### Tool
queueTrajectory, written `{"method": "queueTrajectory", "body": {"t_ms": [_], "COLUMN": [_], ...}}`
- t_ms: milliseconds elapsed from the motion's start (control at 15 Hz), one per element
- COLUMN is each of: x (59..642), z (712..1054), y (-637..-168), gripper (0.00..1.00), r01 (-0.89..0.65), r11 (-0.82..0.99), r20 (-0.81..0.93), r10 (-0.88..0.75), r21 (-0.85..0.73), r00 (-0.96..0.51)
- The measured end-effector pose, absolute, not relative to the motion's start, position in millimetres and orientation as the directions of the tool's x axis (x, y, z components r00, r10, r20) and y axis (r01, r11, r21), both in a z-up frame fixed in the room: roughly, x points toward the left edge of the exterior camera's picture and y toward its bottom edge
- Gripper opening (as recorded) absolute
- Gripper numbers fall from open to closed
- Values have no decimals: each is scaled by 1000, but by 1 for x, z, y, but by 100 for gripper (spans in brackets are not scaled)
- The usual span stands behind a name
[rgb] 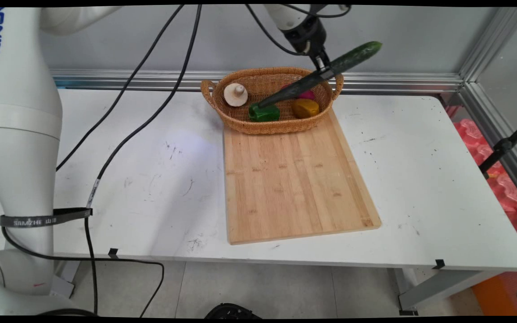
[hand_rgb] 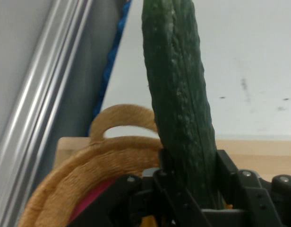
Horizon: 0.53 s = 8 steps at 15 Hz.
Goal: Place the picked object on the cutting board
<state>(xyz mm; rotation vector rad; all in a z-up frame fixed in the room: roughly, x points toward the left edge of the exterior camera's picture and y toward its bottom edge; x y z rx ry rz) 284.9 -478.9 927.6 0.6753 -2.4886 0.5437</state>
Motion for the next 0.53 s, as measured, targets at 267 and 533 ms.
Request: {"method": "queueTrajectory", "body": {"t_ms": [267, 533], "x": [259, 247], "z": [938, 935], "y": [-447, -412], "gripper": [0, 0], "r01": [-546, -550], "r11": [814, 818], "r20": [547, 529], "r10": [-370, -395], "r21": [-198, -170], "r00": [-751, -751]}}
